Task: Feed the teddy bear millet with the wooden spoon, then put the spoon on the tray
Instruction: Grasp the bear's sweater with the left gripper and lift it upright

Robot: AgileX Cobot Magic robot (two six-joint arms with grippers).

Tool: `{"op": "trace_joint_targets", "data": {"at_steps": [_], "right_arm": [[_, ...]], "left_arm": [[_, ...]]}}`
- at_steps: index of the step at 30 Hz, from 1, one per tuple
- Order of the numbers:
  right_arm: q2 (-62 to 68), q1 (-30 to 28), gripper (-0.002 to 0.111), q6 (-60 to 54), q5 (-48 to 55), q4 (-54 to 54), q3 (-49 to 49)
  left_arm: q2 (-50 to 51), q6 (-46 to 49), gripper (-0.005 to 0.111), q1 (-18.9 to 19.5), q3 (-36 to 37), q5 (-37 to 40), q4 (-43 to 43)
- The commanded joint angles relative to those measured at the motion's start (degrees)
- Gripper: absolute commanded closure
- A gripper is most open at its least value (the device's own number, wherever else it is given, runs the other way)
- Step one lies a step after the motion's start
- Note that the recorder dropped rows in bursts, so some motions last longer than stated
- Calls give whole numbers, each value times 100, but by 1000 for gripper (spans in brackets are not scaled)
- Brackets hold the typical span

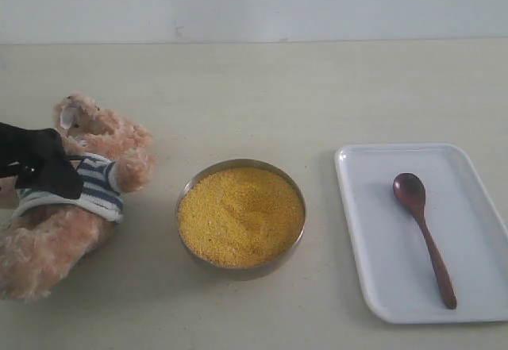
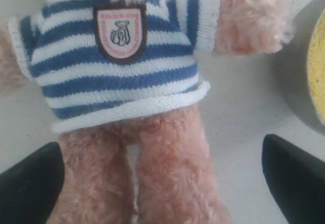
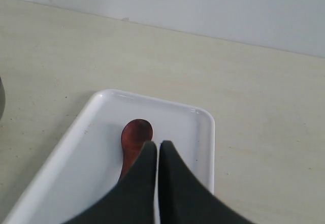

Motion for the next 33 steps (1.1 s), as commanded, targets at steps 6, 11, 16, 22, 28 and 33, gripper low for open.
{"op": "trace_joint_targets", "data": {"at_steps": [6,11,16,22,28,33], "right_arm": [[-31,-34,107,-7,-34,-10,-6],[-31,-34,107,14,-34,-10,-6],[-31,-34,107,14,-34,-10,-6],[-31,-34,107,-5,-34,-10,-6],[-31,-34,107,10,-34,-10,-6],[-31,-34,107,-8,-34,-10,-6]], "left_arm": [[748,-429,3,-86,-34,-256,384],[1068,-429,3,-86,-34,-541,384],[1379,-388,3,-86,-34,-657,373],[1683,-277,3,-86,-34,-720,227],[1900,-236,4,-86,-34,-720,195],[2027,-212,10,-86,-34,-720,247]]}}
